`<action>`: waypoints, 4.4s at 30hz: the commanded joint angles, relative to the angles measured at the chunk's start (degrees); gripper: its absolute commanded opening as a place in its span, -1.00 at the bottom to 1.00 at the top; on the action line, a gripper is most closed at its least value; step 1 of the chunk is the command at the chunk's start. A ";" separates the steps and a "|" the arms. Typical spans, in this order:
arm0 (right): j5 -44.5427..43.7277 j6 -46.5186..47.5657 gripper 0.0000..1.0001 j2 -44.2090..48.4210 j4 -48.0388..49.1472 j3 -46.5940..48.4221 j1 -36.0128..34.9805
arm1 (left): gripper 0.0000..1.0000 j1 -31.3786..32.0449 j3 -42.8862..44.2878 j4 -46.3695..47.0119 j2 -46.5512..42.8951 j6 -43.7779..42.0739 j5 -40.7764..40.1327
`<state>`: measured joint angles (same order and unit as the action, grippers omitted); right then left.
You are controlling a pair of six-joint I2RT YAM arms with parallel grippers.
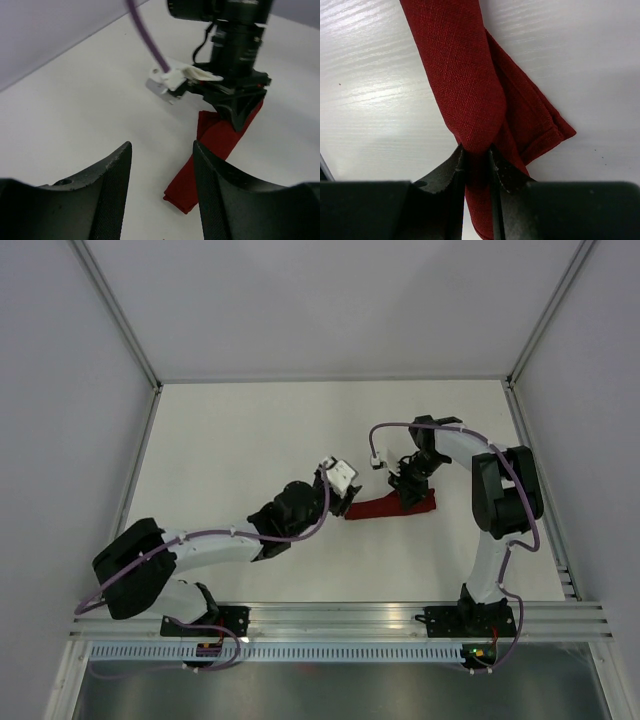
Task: Fold the napkin, place the utensils inside, and roll it up
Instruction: Roll the napkin with the utensil
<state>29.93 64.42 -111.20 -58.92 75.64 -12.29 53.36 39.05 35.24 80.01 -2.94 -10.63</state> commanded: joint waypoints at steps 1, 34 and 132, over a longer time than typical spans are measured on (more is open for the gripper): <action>0.13 1.14 -0.47 -5.69 -1.11 2.75 -0.10 | 0.15 6.83 -0.11 5.36 4.00 -19.98 -5.62; -0.40 -2.46 -0.45 -10.88 -1.47 7.24 -0.01 | 0.11 8.16 23.35 -15.11 34.60 -34.42 12.02; -11.13 -1.49 -0.52 31.15 33.97 -37.86 -7.31 | 0.00 -21.37 19.45 -3.73 25.04 26.56 46.02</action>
<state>17.06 61.56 -76.79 -17.06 34.41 -20.03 32.84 65.73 14.98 113.54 15.68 44.69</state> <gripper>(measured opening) 0.403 0.495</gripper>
